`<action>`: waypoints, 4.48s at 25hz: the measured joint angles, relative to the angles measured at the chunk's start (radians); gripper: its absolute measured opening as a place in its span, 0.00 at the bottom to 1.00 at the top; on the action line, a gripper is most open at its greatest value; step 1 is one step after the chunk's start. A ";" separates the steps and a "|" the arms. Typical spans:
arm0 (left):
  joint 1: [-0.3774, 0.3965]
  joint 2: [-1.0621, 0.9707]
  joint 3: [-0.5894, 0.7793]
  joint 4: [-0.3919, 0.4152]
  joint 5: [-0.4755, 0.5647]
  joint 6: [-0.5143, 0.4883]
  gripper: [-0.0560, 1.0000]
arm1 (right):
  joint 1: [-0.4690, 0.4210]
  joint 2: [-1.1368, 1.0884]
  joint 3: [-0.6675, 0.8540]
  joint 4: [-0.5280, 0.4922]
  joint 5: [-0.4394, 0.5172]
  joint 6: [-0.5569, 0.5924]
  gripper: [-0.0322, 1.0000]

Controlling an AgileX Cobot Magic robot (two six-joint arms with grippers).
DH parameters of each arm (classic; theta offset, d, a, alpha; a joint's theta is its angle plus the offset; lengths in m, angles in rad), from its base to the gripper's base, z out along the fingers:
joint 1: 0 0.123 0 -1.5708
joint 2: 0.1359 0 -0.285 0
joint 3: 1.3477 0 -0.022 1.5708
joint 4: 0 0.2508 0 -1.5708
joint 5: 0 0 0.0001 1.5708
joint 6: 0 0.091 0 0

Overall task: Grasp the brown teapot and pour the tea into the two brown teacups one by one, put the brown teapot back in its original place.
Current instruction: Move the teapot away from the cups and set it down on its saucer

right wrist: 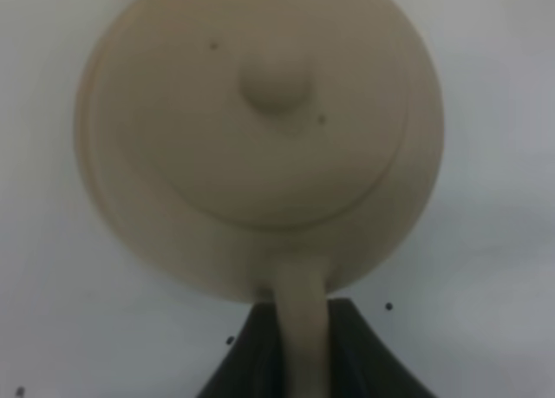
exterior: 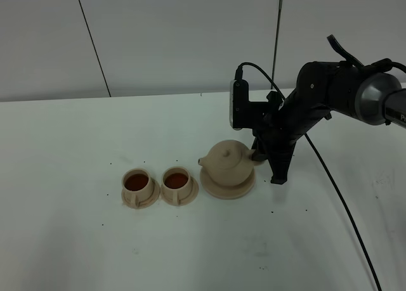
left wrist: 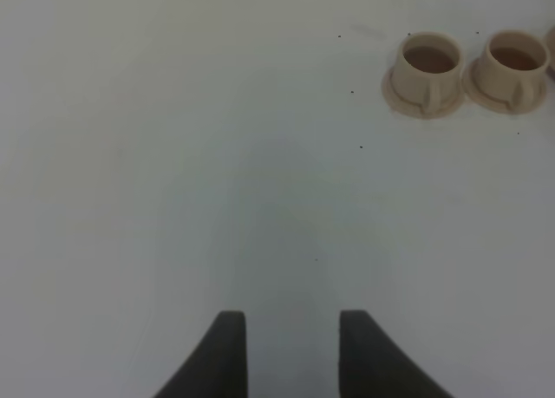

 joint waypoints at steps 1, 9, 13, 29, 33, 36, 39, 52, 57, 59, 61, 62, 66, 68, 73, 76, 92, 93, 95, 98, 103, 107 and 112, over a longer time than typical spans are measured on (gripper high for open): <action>0.000 0.000 0.000 0.000 0.000 0.000 0.36 | 0.000 0.000 0.000 0.002 0.000 0.000 0.12; 0.000 0.000 0.000 0.000 0.000 0.000 0.36 | 0.000 0.000 0.000 0.020 0.001 0.000 0.12; 0.000 0.000 0.000 0.000 0.000 0.000 0.36 | 0.000 0.000 0.000 0.023 0.007 0.000 0.12; 0.000 0.000 0.000 0.000 0.000 0.000 0.36 | -0.001 0.000 0.000 0.054 0.022 -0.007 0.12; 0.000 0.000 0.000 0.000 0.000 0.000 0.36 | -0.001 0.000 0.000 0.065 0.023 -0.011 0.12; 0.000 0.000 0.000 0.000 0.000 0.000 0.36 | -0.001 0.000 0.000 0.070 0.023 -0.012 0.12; 0.000 0.000 0.000 0.000 0.000 0.000 0.36 | -0.001 0.000 0.000 0.072 0.023 -0.012 0.12; 0.000 0.000 0.000 0.000 0.000 0.000 0.36 | -0.001 0.000 0.000 0.072 0.023 -0.013 0.12; 0.000 0.000 0.000 0.000 0.000 0.000 0.36 | -0.001 0.000 0.000 0.072 0.019 -0.014 0.12; 0.000 0.000 0.000 0.000 0.000 0.000 0.36 | -0.001 0.000 0.000 0.072 0.018 -0.014 0.12; 0.000 0.000 0.000 0.000 0.000 0.000 0.36 | -0.001 0.007 0.000 0.073 0.016 -0.014 0.12; 0.000 0.000 0.000 0.000 0.000 0.000 0.36 | -0.001 0.010 0.000 0.073 0.014 -0.014 0.12; 0.000 0.000 0.000 0.000 0.000 0.000 0.36 | -0.001 0.018 0.000 0.073 0.012 -0.014 0.12; 0.000 0.000 0.000 0.000 0.000 0.000 0.36 | -0.001 0.018 0.000 0.073 0.009 -0.014 0.12; 0.000 0.000 0.000 0.000 0.000 0.000 0.36 | -0.001 0.018 0.000 0.073 0.003 -0.014 0.12; 0.000 0.000 0.000 0.000 0.000 0.000 0.36 | -0.001 0.018 0.000 0.073 0.001 -0.014 0.12; 0.000 0.000 0.000 0.000 0.000 0.000 0.36 | -0.001 0.018 0.000 0.073 0.005 -0.008 0.12; 0.000 0.000 0.000 0.000 0.000 0.000 0.36 | -0.001 0.018 0.000 0.073 0.005 -0.007 0.12; 0.000 0.000 0.000 0.000 0.000 0.000 0.36 | -0.001 0.018 0.000 0.072 0.005 -0.007 0.12; 0.000 0.000 0.000 0.000 0.000 0.000 0.36 | -0.001 0.018 0.000 0.072 0.005 -0.007 0.12; 0.000 0.000 0.000 0.000 0.000 0.000 0.36 | -0.001 0.018 0.000 0.072 0.006 -0.007 0.12; 0.000 0.000 0.000 0.000 0.000 0.000 0.36 | -0.001 0.018 0.029 0.073 -0.017 -0.007 0.12; 0.000 0.000 0.000 0.000 0.000 0.000 0.36 | -0.001 0.018 0.046 0.079 -0.036 -0.009 0.12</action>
